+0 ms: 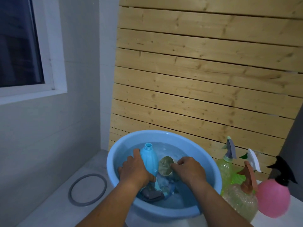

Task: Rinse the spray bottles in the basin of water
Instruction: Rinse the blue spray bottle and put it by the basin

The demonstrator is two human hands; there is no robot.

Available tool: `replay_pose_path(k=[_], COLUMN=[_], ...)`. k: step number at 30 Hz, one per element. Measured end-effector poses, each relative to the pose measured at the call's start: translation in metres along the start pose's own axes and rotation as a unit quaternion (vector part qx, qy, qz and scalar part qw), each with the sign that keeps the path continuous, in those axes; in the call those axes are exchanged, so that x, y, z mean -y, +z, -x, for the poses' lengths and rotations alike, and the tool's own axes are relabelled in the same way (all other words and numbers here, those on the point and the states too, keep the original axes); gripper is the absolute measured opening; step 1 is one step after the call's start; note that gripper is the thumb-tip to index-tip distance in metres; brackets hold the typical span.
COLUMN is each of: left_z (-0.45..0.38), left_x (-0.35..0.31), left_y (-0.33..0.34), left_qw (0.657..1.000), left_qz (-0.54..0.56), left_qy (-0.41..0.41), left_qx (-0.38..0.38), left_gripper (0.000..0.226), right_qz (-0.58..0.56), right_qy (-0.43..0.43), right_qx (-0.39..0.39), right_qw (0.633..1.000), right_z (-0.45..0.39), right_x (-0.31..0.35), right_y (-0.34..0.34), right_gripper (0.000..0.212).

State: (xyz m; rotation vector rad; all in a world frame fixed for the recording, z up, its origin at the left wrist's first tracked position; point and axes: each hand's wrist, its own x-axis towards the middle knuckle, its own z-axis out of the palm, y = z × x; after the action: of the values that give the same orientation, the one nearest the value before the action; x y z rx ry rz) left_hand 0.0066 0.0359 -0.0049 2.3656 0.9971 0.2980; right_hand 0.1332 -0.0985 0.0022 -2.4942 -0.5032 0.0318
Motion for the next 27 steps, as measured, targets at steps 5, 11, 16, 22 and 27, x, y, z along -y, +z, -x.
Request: replay_pose_path(k=[5, 11, 16, 22, 27], left_z=[0.001, 0.003, 0.005, 0.006, 0.009], left_x=[-0.001, -0.001, -0.003, -0.004, -0.006], left_y=[0.002, 0.001, 0.001, 0.002, 0.002], left_qw=[0.999, 0.997, 0.994, 0.990, 0.988], left_qz=[-0.023, -0.054, -0.066, -0.092, -0.088], left_qy=[-0.002, 0.010, 0.013, 0.020, 0.028], left_qx=[0.032, 0.057, 0.083, 0.101, 0.124], left_gripper=[0.109, 0.106, 0.099, 0.091, 0.092], right_qz=[-0.197, -0.334, -0.398, -0.425, -0.418], right_qy=[0.088, 0.071, 0.019, -0.017, -0.027], right_qx=[-0.002, -0.063, -0.106, -0.126, -0.134], right_qw=[0.977, 0.938, 0.911, 0.896, 0.898], right_z=[-0.006, -0.007, -0.009, -0.010, -0.010], right_x=[-0.002, 0.000, 0.004, 0.008, 0.009], right_y=[-0.011, -0.009, -0.009, -0.009, -0.009], right_gripper=[0.043, 0.023, 0.006, 0.006, 0.008])
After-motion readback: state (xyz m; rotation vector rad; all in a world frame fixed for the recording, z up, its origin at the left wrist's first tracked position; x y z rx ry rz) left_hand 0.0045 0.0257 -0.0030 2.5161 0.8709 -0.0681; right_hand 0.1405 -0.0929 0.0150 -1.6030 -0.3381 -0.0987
